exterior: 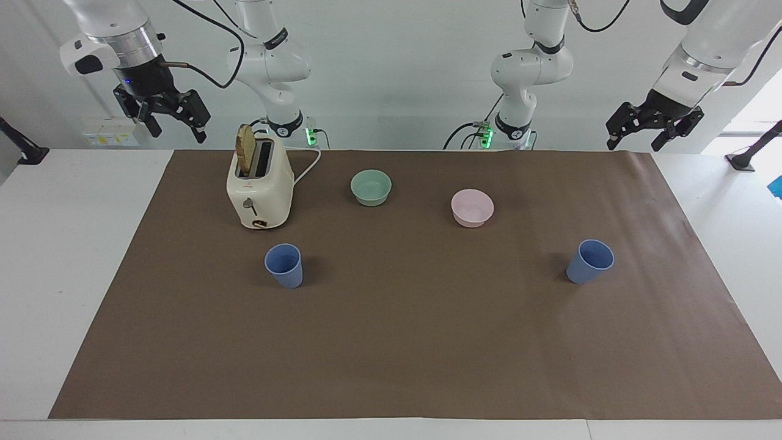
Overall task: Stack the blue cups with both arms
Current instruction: 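Reach the left gripper toward the blue cup nearest it, then close the left gripper on the rim of the blue cup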
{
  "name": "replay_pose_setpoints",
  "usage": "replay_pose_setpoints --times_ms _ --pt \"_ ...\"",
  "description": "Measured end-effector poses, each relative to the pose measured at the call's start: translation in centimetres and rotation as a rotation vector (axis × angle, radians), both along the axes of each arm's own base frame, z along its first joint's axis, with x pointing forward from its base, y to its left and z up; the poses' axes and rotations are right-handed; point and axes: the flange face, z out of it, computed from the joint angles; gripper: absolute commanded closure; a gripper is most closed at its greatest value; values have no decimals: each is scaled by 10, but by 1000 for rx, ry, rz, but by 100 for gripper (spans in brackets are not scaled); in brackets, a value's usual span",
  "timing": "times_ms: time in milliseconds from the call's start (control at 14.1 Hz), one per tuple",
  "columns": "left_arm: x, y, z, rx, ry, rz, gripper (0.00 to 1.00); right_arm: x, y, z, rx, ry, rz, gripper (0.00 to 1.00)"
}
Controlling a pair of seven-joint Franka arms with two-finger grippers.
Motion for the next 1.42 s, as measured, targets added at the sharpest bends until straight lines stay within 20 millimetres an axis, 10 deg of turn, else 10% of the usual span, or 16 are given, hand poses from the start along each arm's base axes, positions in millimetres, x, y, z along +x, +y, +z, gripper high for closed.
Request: replay_pose_setpoints --times_ms 993,1418 --pt "70 40 -185 -8 -54 72 0 0 0 -2 0 4 0 0" --pt "82 42 -213 -10 -72 73 0 0 0 -3 0 5 0 0"
